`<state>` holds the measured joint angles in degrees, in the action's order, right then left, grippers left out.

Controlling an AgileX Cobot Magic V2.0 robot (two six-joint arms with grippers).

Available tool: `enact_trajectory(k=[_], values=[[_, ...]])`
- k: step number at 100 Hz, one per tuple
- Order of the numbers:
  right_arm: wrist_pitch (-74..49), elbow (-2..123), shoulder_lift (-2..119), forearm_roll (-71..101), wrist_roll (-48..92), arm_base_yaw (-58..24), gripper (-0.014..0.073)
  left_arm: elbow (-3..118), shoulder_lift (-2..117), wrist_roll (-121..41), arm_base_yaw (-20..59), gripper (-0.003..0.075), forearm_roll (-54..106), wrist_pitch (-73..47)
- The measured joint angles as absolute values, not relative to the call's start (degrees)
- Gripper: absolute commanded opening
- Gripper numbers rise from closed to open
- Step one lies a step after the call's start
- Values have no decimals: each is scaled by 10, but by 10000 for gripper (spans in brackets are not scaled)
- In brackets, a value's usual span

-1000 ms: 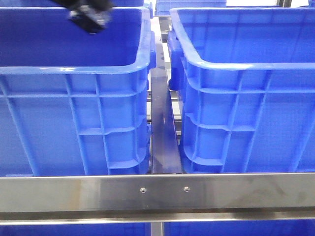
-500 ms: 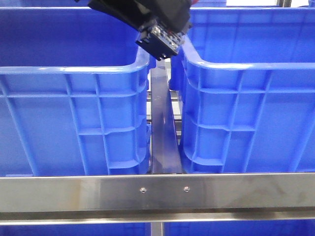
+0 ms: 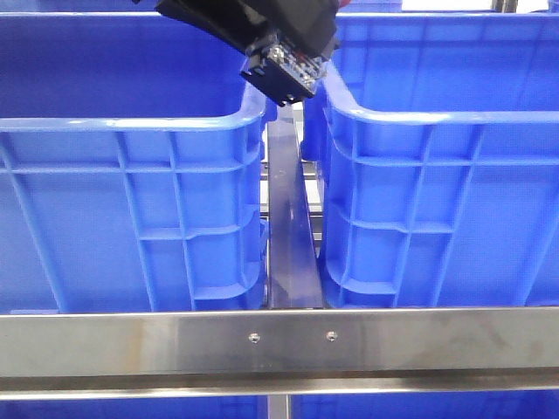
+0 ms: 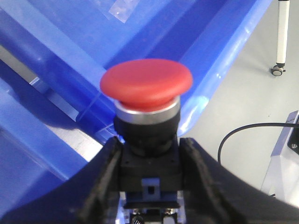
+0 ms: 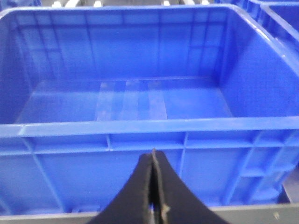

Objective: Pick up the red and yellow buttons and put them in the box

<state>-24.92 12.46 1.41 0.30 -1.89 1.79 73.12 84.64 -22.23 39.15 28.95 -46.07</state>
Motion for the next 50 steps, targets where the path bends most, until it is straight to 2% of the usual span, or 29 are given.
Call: enact_trajectory(k=[22,30,41,50], values=[[-376,236,123,3,-19,18,-65,731,846,-222,391,157,290,-461],[-403,270,172,4,-19,18,-36,731,846,-222,391,157,290,-461],[-425,314,233,7,-19,18,77,731,846,-222,391,157,290,-461],[-438,347,277,15,-19,18,251,731,846,-222,391,157,290,-461]])
